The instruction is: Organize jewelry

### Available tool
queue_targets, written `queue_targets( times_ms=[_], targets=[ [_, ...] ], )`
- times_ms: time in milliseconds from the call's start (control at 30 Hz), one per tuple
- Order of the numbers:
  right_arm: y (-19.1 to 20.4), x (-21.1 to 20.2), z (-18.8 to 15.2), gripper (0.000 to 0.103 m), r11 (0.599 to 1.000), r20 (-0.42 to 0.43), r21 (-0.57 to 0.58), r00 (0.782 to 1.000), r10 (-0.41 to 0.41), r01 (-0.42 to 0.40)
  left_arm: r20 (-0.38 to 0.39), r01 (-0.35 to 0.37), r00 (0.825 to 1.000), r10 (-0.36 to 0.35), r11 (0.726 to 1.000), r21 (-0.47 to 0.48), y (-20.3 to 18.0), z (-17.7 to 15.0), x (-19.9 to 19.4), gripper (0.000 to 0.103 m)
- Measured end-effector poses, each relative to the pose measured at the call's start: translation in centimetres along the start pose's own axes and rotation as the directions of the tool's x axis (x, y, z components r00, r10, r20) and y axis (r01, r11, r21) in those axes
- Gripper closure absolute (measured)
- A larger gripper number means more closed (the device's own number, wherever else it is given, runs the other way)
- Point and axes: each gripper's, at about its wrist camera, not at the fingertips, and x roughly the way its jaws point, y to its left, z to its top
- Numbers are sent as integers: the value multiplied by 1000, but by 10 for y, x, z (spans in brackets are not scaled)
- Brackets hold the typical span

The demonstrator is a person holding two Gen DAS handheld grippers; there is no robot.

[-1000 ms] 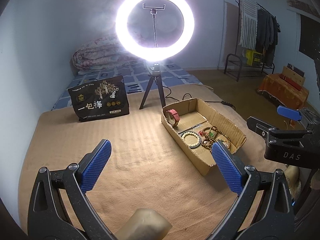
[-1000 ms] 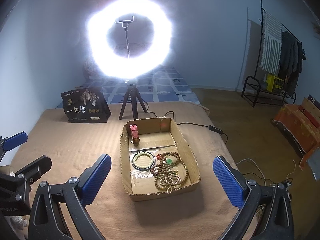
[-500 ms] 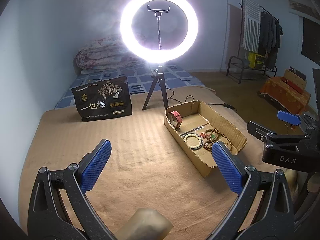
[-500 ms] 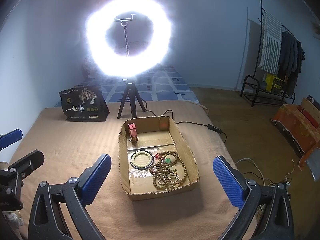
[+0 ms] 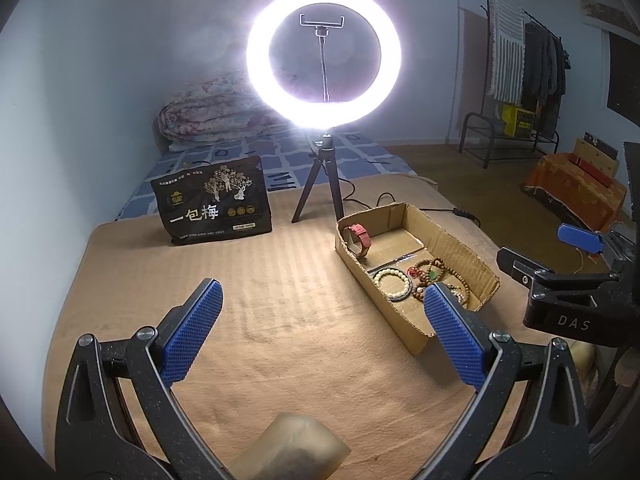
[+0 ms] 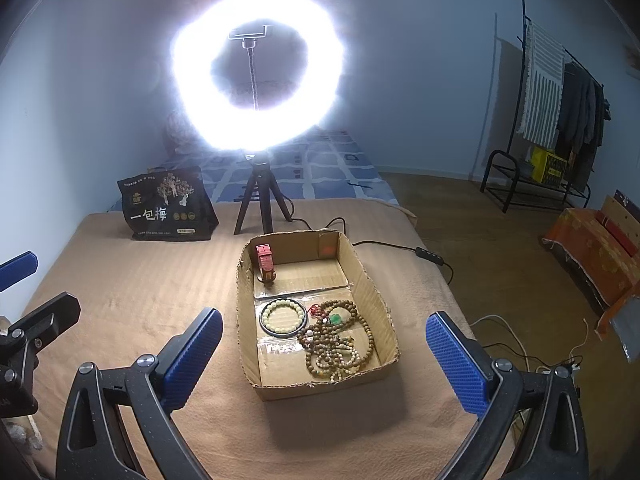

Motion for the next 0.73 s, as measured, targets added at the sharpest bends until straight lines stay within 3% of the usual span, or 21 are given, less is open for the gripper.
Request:
queue_targets(
  times_ms=[733],
  targets=[
    [1, 2, -4, 0, 1000, -13, -5, 1000, -6, 6, 14, -33, 999, 33, 999, 3, 1, 0, -2, 1]
  ],
)
